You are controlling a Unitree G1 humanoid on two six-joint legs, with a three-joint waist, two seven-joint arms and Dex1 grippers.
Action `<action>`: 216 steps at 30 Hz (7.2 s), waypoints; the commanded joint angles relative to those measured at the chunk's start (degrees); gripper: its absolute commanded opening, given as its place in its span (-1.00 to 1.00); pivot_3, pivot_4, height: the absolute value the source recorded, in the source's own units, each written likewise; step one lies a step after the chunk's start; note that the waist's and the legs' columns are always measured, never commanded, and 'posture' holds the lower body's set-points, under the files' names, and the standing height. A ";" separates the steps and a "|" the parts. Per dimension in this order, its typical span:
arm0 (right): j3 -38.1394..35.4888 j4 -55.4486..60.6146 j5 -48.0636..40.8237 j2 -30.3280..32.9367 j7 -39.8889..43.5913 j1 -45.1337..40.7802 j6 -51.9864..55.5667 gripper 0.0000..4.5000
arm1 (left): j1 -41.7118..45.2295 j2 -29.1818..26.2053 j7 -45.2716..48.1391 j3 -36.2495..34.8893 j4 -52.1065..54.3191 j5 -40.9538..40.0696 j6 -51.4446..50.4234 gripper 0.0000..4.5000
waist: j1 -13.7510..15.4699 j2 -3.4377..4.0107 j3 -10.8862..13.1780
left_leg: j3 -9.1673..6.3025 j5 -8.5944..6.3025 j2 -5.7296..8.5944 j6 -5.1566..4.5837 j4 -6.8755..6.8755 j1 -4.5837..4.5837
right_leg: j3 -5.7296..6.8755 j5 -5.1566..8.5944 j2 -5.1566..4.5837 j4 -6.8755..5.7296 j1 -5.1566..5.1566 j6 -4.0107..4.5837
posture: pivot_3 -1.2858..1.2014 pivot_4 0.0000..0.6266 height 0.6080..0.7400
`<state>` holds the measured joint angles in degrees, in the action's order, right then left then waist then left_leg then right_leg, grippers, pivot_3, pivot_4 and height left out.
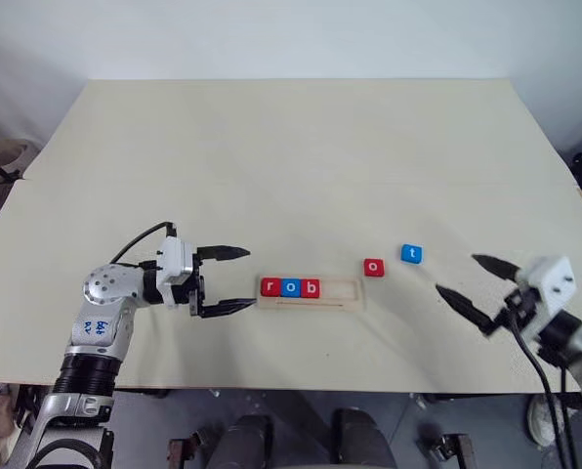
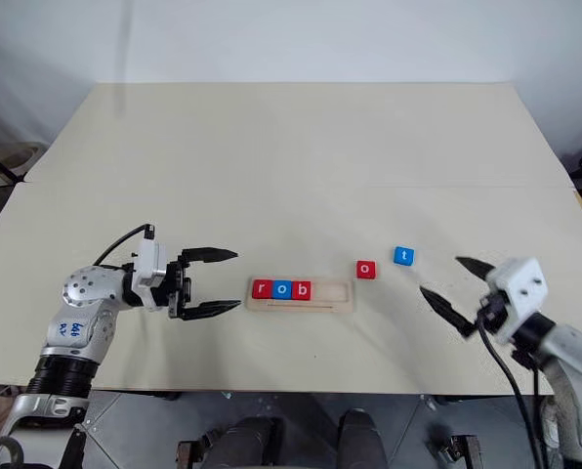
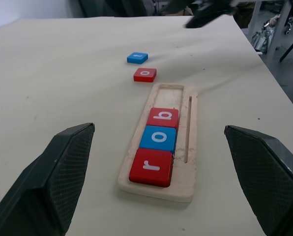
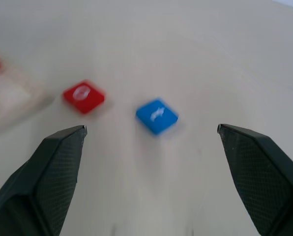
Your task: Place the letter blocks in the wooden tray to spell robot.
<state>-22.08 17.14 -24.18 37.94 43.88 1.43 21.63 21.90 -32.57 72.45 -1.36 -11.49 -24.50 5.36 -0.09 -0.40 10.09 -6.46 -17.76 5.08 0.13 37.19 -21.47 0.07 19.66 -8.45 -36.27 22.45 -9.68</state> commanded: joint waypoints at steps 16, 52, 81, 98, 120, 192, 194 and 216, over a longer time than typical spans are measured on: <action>9.78 3.46 -0.49 3.01 -5.74 -9.72 17.82 0.99 | -3.82 -0.35 -2.69 -0.97 6.48 -0.43 -1.18 1.00 | 0.05 0.00 0.00 | -0.05 0.00 0.07 -0.01 -0.01 -0.05 | 0.03 0.00 -0.05 0.04 0.01 0.00 | 0.03 -0.52 1.00; 15.23 -15.36 3.79 10.03 17.08 -18.85 -4.21 0.99 | -5.63 -0.33 -4.20 -2.02 9.11 -1.50 -3.81 1.00 | -0.16 -0.01 0.00 | 0.03 0.00 0.03 -0.01 0.00 -0.03 | 0.04 0.00 -0.02 0.06 0.00 0.00 | 0.03 -0.52 1.00; 13.81 10.76 4.49 -15.37 -24.57 -12.67 25.88 0.99 | -7.78 -1.17 -4.97 -2.43 10.95 -1.38 -3.94 1.00 | 0.04 0.01 0.00 | -0.07 -0.01 0.08 0.00 0.01 -0.08 | 0.01 0.00 -0.06 -0.14 0.11 0.01 | 0.03 -0.52 1.00; 18.83 14.14 8.73 -25.00 -39.06 -11.14 31.95 0.99 | -7.06 -1.19 -4.09 -2.37 11.42 -1.41 -5.01 1.00 | -0.22 0.02 -0.01 | -0.04 -0.01 0.09 0.00 -0.03 -0.07 | -0.11 0.01 -0.03 -0.25 0.20 0.02 | 0.03 -0.52 1.00; 19.28 12.45 10.81 -26.84 -40.34 -11.38 33.10 0.15 | -7.61 -1.85 -4.18 -2.91 12.12 -1.71 -5.37 1.00 | -0.35 0.02 -0.01 | -0.03 -0.01 0.08 0.00 -0.05 -0.05 | -0.15 0.01 -0.01 -0.27 0.21 0.03 | 0.03 -0.52 1.00; -2.67 -19.30 -1.94 12.11 32.59 4.07 -25.59 0.98 | -8.00 -2.30 -2.69 -3.14 10.66 -2.57 -6.90 1.00 | -0.01 -0.07 -0.04 | 0.18 -0.02 -0.03 -0.03 -0.06 0.10 | -0.12 0.00 0.02 0.12 -0.06 0.01 | 0.03 -0.52 1.00; -0.39 -17.35 -2.03 13.28 33.51 1.55 -24.09 0.98 | -8.24 -2.27 -2.94 -3.36 11.01 -2.56 -6.94 1.00 | 0.02 -0.05 -0.03 | 0.18 -0.02 -0.04 -0.03 -0.06 0.10 | -0.12 0.00 0.02 0.12 -0.05 0.01 | 0.03 -0.52 1.00; 22.28 -30.19 5.24 13.02 41.60 -22.40 -22.89 0.98 | -11.60 -1.87 -3.17 -2.06 17.83 -3.13 -7.54 1.00 | 0.10 -0.06 -0.03 | 0.13 -0.02 -0.03 -0.03 -0.05 0.02 | -0.05 0.00 -0.02 0.26 -0.05 0.00 | 0.03 -0.52 1.00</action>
<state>0.74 -12.40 -18.97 51.63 85.29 -20.29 0.78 10.70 -33.94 68.97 -3.28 4.07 -26.84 -2.59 0.01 -0.46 10.06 -6.34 -17.78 5.05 0.10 37.14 -21.45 0.04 19.65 -8.46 -36.01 22.40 -9.68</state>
